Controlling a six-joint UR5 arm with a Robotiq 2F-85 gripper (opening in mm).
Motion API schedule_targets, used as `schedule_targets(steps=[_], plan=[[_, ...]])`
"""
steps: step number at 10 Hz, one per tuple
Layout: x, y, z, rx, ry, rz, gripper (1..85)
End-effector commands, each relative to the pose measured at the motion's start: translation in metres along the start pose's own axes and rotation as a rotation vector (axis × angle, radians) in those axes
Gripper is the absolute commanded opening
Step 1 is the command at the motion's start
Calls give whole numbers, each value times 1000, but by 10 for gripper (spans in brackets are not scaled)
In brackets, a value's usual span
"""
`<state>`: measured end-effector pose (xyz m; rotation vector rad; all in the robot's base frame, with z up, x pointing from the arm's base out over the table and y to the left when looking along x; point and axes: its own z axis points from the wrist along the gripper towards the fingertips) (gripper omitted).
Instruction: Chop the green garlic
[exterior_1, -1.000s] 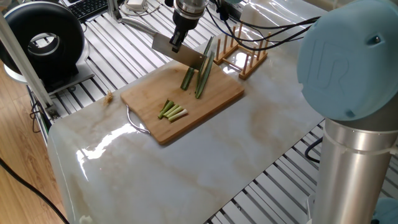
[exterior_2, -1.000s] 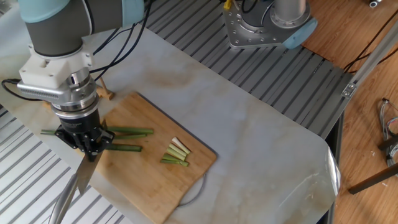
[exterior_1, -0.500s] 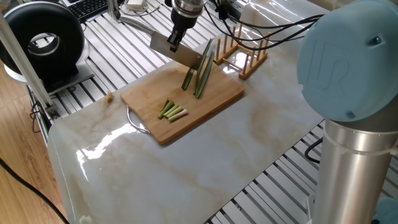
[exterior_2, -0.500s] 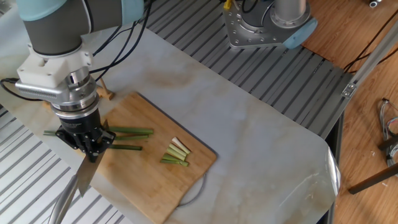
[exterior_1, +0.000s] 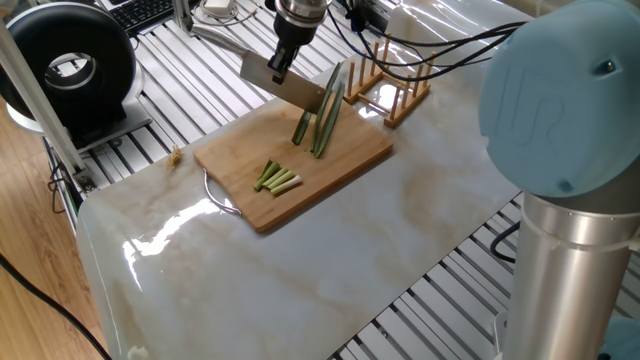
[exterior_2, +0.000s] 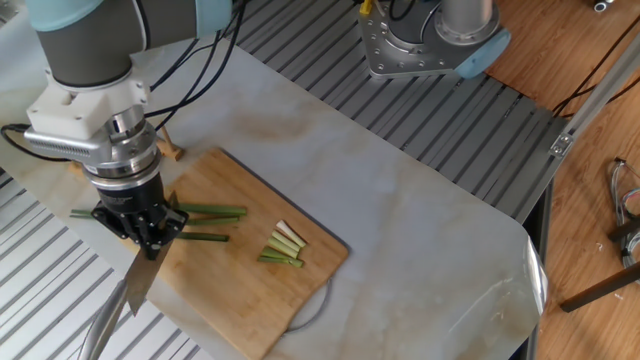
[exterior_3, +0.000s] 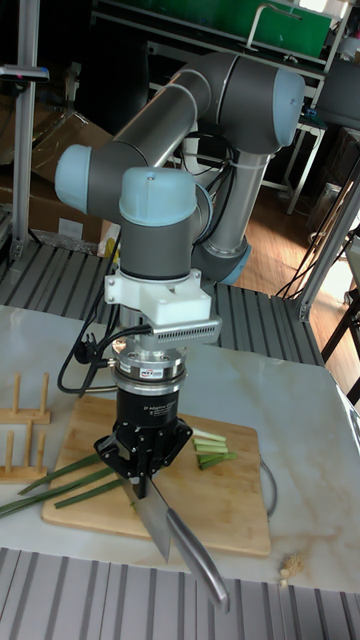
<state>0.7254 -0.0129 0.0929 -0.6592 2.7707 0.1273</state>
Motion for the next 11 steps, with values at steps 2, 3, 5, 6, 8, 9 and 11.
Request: schedule_targets(steps=[2,3,5,6,8,9,11], plan=[[-6,-17,-3,44,-21,-11,13],[-5,-19,-3,46,-22,-13,13],[-3,-18,-2,39,-24,-3,13],[-1,-16,-2,28,-30,5,13],[2,-17,-1,23,-40,13,13],[2,-18,-1,17,-46,17,13],[2,-19,-2,6,-52,27,13]])
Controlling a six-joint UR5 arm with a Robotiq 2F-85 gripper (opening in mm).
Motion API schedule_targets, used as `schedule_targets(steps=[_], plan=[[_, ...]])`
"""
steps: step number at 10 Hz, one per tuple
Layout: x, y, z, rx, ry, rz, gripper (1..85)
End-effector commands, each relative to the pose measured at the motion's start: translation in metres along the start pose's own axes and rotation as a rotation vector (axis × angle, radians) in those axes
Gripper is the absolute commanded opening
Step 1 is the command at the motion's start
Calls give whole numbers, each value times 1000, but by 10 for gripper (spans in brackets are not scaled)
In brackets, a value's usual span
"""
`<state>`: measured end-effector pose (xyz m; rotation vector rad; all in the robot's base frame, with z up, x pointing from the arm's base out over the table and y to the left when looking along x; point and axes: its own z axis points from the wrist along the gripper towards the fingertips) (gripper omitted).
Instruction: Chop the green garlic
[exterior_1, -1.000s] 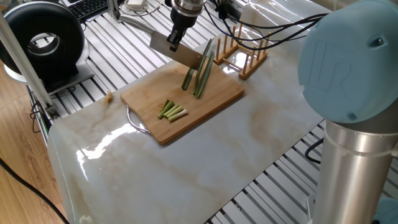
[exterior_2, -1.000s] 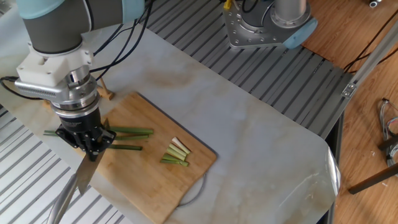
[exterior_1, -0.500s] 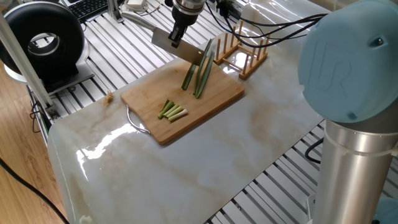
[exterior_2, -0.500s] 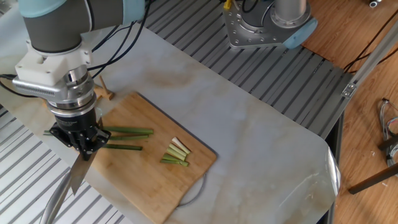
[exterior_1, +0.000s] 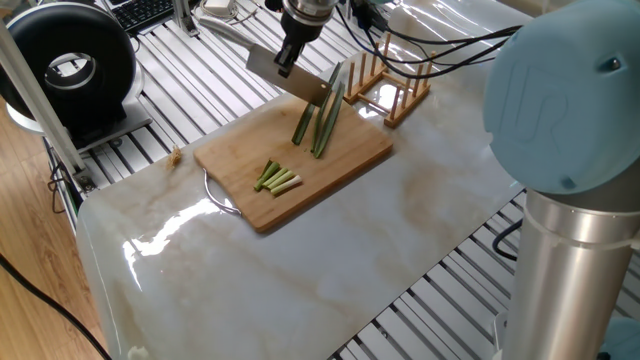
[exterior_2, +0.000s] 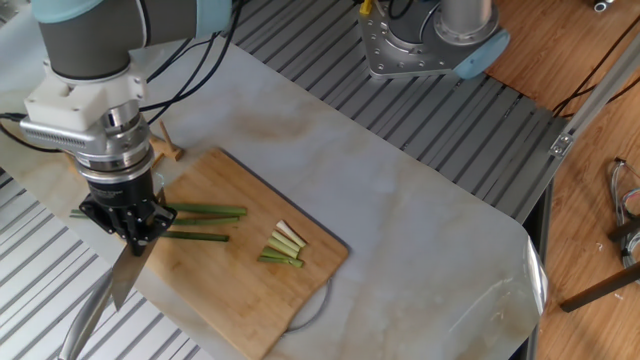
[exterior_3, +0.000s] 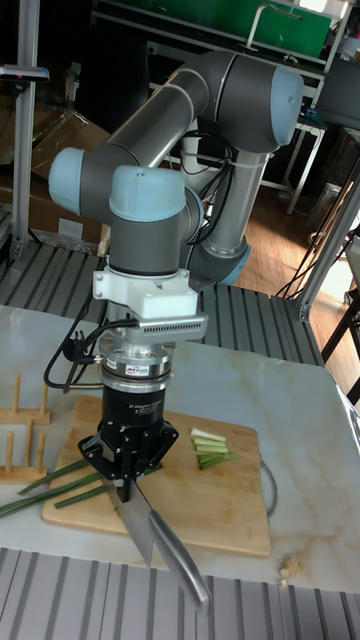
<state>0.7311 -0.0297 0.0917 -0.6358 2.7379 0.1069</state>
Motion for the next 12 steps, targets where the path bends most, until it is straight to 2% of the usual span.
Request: schedule_targets(steps=[1,3,7,8,12], plan=[[-4,-3,-2,-11,-27,29,13],[-9,-2,-4,-15,-39,47,13],[-2,1,-3,-26,-17,52,13],[0,-1,-2,-18,-13,54,13],[-4,5,-3,-41,-27,85,13]])
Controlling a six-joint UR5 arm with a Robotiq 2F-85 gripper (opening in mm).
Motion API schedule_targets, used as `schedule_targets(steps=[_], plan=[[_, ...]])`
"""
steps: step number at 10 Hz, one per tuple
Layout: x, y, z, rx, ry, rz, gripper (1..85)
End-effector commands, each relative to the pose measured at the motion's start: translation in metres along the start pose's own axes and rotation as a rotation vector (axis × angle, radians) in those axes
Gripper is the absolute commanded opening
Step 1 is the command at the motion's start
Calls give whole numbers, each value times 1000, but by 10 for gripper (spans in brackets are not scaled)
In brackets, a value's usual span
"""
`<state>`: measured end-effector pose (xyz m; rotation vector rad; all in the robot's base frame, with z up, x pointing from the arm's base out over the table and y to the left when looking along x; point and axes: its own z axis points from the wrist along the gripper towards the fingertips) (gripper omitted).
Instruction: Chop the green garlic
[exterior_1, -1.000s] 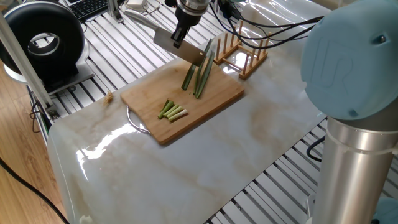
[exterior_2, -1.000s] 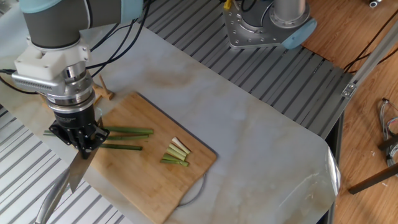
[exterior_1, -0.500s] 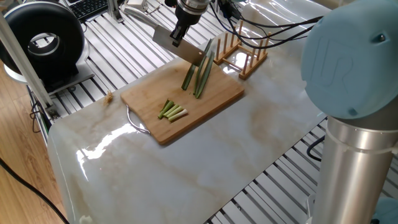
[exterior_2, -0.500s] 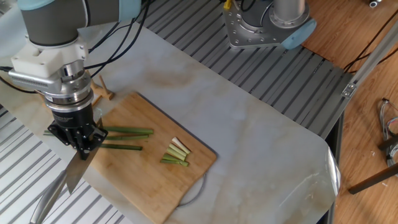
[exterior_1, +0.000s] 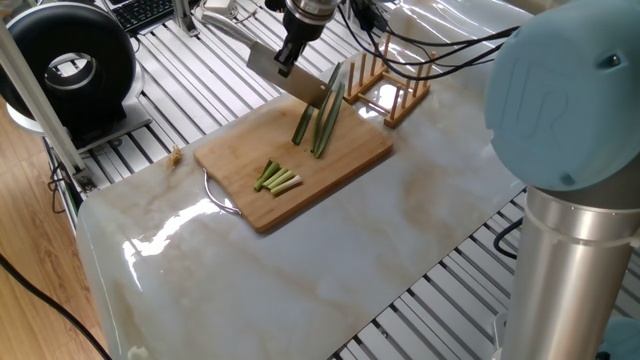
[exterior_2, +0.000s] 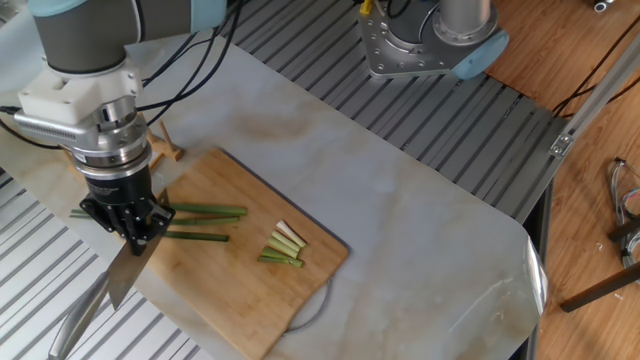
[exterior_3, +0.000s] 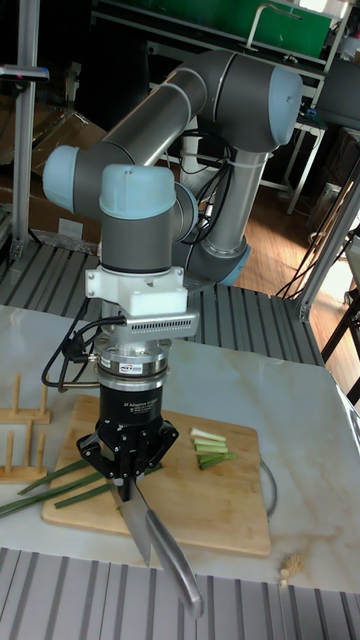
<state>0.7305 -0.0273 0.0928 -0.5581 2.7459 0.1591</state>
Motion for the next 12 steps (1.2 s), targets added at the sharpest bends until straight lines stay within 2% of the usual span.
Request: schedule_targets(steps=[1,6,12], plan=[[-1,4,-2,-18,-10,27,13],[4,7,3,-22,-6,29,13],[5,15,1,-43,-4,44,13]])
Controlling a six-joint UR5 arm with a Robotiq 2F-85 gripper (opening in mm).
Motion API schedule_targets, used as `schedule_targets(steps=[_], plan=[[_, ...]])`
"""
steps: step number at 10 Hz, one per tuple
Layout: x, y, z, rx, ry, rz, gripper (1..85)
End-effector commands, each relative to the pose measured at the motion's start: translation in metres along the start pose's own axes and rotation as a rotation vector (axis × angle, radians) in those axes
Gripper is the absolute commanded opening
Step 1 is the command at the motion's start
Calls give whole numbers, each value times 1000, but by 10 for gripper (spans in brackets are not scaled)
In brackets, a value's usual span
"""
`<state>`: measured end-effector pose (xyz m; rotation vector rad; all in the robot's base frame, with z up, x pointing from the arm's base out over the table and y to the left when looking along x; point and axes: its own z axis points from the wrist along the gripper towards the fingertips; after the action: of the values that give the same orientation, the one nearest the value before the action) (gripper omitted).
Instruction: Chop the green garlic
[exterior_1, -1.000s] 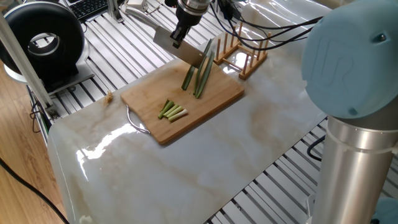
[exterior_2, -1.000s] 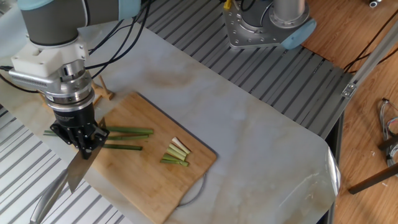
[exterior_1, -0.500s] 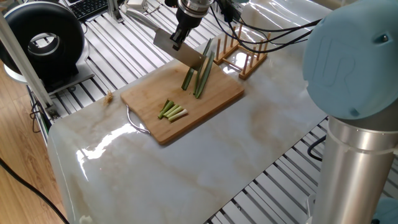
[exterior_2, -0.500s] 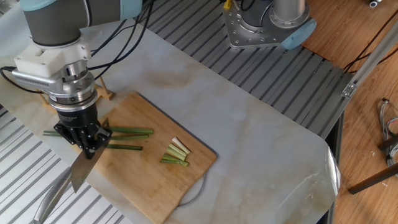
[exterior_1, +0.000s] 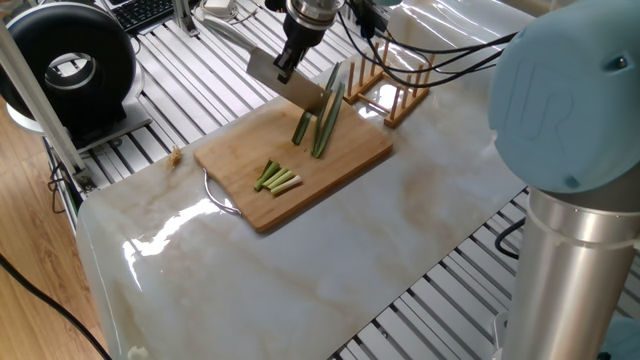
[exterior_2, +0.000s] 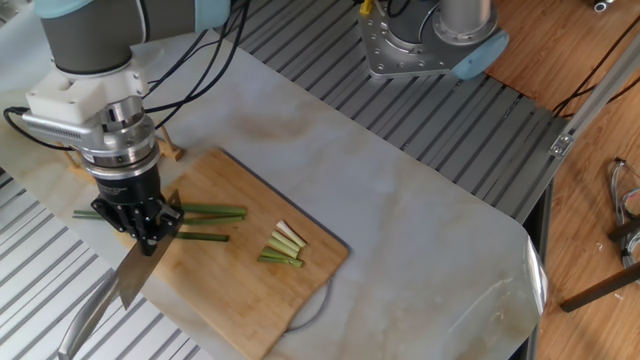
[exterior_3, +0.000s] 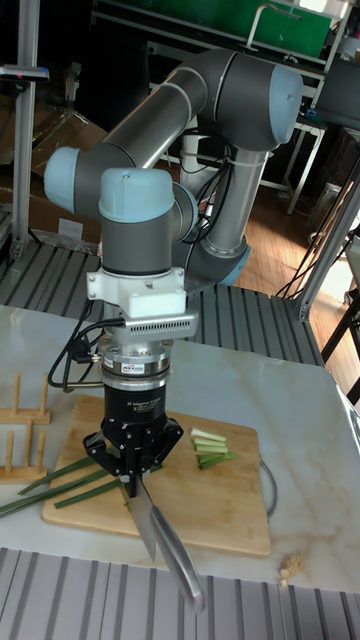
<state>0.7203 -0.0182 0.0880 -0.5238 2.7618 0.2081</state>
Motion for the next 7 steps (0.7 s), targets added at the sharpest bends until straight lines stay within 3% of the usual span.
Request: schedule_targets(steps=[1,3,7], plan=[[-2,2,-2,-12,-10,13,13],[-4,-3,-3,10,-7,0,13],[-2,-7,-12,42,42,-27,13]])
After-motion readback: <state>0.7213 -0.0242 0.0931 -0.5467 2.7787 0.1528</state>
